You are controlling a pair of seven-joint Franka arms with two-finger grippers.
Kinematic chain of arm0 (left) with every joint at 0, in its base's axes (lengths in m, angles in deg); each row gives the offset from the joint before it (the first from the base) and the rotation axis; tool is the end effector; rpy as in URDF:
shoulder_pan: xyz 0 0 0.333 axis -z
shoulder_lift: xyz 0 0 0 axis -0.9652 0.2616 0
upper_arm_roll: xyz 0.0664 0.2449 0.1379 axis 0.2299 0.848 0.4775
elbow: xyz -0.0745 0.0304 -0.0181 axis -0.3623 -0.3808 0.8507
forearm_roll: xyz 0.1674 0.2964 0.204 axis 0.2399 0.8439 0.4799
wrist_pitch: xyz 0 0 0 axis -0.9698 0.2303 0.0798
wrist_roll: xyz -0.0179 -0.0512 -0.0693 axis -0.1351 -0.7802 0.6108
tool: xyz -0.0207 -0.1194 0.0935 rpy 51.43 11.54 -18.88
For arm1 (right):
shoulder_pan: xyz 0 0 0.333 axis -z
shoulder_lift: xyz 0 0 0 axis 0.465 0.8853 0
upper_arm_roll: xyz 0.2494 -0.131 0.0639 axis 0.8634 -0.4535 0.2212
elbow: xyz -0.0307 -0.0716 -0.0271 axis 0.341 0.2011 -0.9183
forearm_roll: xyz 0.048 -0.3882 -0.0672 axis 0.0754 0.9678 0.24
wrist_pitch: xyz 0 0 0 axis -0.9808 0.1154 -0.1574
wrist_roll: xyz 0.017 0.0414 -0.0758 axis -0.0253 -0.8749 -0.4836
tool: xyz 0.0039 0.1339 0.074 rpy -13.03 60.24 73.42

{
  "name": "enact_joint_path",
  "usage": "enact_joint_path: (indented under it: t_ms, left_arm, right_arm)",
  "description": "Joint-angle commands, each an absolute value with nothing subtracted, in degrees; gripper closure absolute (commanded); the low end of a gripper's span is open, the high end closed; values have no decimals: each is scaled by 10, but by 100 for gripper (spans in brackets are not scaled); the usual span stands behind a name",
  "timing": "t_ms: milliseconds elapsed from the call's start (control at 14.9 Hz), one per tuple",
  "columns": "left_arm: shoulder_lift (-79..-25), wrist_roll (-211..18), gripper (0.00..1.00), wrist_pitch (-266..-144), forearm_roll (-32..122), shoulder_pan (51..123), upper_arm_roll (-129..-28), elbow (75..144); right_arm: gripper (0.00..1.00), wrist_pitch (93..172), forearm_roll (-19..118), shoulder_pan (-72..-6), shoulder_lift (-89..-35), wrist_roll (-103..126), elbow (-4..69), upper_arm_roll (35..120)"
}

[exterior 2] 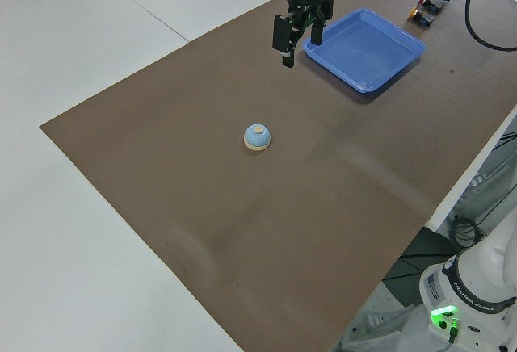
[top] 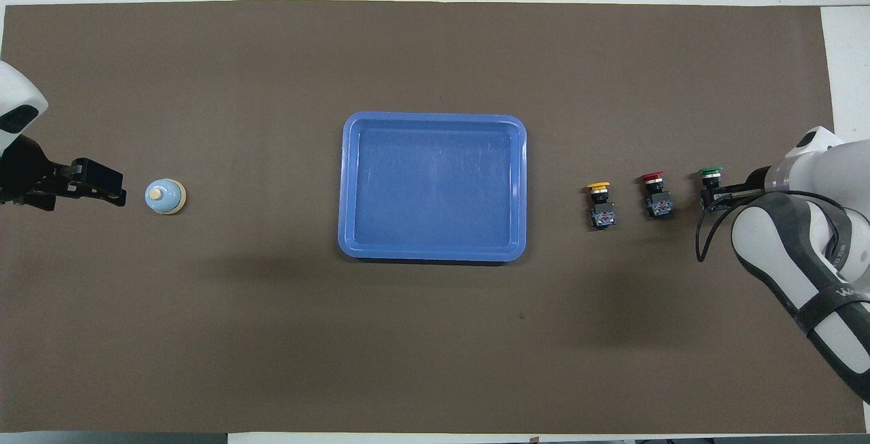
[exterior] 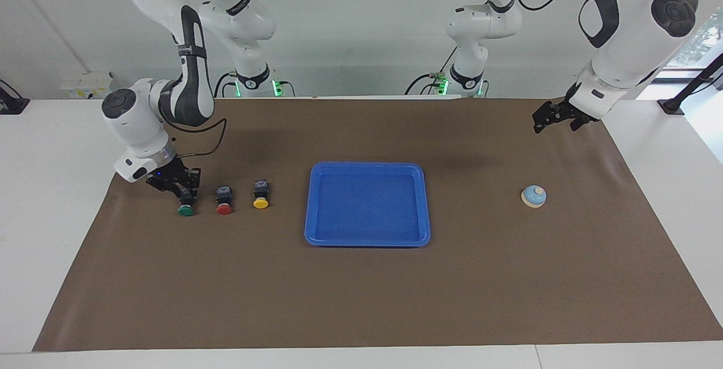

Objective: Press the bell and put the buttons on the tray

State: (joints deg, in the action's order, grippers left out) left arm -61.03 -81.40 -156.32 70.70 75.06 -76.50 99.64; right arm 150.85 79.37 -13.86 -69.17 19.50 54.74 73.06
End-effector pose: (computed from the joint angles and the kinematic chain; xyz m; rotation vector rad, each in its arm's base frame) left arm 0.5420 -0.0112 0.4730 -3.1271 0.0263 0.2652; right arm 0.5403 -0.1050 0.2460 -3.1260 -0.1257 -0.0475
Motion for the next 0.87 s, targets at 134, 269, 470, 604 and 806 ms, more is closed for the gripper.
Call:
enact_joint_path:
  t_ms: [134, 269, 470, 604, 806]
  left_arm:
    - [-587, -820, 0, -1509, 704, 757, -774, 935]
    - [-589, -819, 0, -1511, 704, 757, -777, 935]
    - [-595, -818, 0, -1516, 704, 751, -777, 946]
    - [-598, -819, 0, -1522, 705, 748, -775, 947]
    - [-601, -819, 0, -1530, 705, 747, -774, 948]
  right_arm:
    - [100, 1330, 789, -191, -720, 136, 419, 736]
    - [100, 1301, 790, -243, -717, 45, 383, 736]
    - [100, 1316, 791, -370, -717, -109, 380, 736]
    - [100, 1335, 791, -437, -712, -181, 385, 736]
    - [100, 1385, 790, -490, -704, -228, 426, 736]
